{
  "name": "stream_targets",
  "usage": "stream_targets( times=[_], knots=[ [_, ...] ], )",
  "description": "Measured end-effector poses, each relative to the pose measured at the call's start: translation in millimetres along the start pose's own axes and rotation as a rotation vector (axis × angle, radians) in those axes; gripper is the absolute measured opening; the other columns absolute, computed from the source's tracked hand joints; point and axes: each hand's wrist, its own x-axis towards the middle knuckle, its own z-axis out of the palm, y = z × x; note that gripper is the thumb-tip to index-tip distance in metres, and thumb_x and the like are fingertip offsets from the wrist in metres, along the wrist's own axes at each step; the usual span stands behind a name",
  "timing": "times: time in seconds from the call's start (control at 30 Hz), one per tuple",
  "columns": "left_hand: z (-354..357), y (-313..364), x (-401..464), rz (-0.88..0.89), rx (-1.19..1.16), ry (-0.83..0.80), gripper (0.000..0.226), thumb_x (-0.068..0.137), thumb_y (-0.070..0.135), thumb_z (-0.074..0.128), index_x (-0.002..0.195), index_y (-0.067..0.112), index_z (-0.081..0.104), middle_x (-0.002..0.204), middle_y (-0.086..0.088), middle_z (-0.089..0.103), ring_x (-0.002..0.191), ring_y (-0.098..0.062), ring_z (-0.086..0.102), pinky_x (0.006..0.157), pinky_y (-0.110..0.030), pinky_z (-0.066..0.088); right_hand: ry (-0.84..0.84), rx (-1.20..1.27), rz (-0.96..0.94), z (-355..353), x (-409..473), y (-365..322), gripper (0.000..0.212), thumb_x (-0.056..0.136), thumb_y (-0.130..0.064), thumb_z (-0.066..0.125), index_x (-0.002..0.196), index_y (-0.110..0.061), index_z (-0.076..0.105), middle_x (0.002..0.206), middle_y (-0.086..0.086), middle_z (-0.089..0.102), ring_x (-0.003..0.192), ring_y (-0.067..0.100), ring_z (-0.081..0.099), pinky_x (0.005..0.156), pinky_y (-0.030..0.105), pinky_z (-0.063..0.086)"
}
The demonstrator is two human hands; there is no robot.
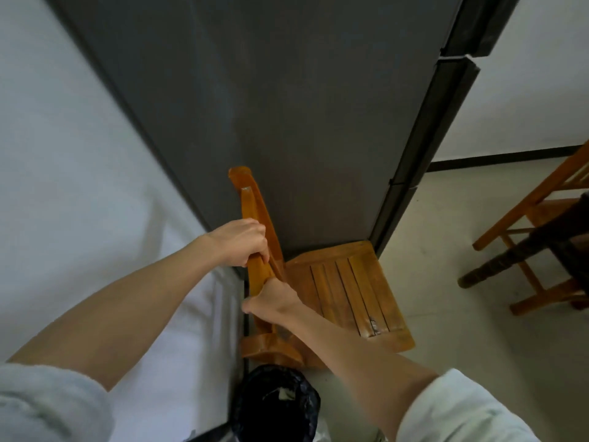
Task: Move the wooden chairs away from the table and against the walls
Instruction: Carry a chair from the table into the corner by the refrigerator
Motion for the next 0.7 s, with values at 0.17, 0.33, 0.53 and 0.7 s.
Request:
stream_targets(
  times=[0.17, 0.33, 0.53, 0.7],
  knots=[
    [13, -31, -32, -0.011, 0.033, -0.005, 0.024, 0.087, 0.016, 0.056, 0.102, 0.029, 0.069, 0.1, 0.009, 0.068, 0.102, -0.013, 0.052, 0.098, -0.03, 0.037, -0.029, 0.031, -0.013, 34, 19, -33, 0.025, 0.079, -0.033, 0.065, 0.072, -0.023, 0.043, 0.082, 0.002, 0.053, 0.075, 0.021, 0.052, 0.061, 0.028, 0.041],
    [27, -55, -57, -0.04, 0.03, -0.028, 0.019, 0.089, 0.024, 0.055, 0.101, 0.03, 0.069, 0.101, 0.011, 0.068, 0.102, -0.011, 0.051, 0.099, -0.028, 0.036, -0.019, -0.03, -0.053, 63, 30, -58, 0.024, 0.082, -0.039, 0.064, 0.084, -0.019, 0.05, 0.08, 0.0, 0.054, 0.08, 0.021, 0.058, 0.074, 0.034, 0.049],
    [40, -59, -79, -0.196, 0.026, 0.011, 0.034, 0.087, 0.017, 0.059, 0.12, 0.025, 0.062, 0.133, 0.0, 0.056, 0.13, -0.018, 0.039, 0.112, -0.035, 0.023, -0.119, -0.068, -0.041, 75, 37, -65, 0.061, 0.082, -0.053, 0.061, 0.125, -0.012, 0.045, 0.121, 0.009, 0.056, 0.112, 0.028, 0.055, 0.098, 0.044, 0.046],
    [42, -57, -94, -0.571, -0.291, 0.25, 0.039, 0.094, 0.016, 0.05, 0.131, 0.024, 0.053, 0.155, -0.005, 0.025, 0.143, -0.025, 0.02, 0.111, -0.04, 0.027, -0.052, 0.033, -0.162, 86, 19, -48, 0.098, 0.085, -0.059, 0.054, 0.15, -0.022, -0.01, 0.156, 0.006, 0.012, 0.139, 0.029, 0.025, 0.114, 0.044, 0.028]
  ],
)
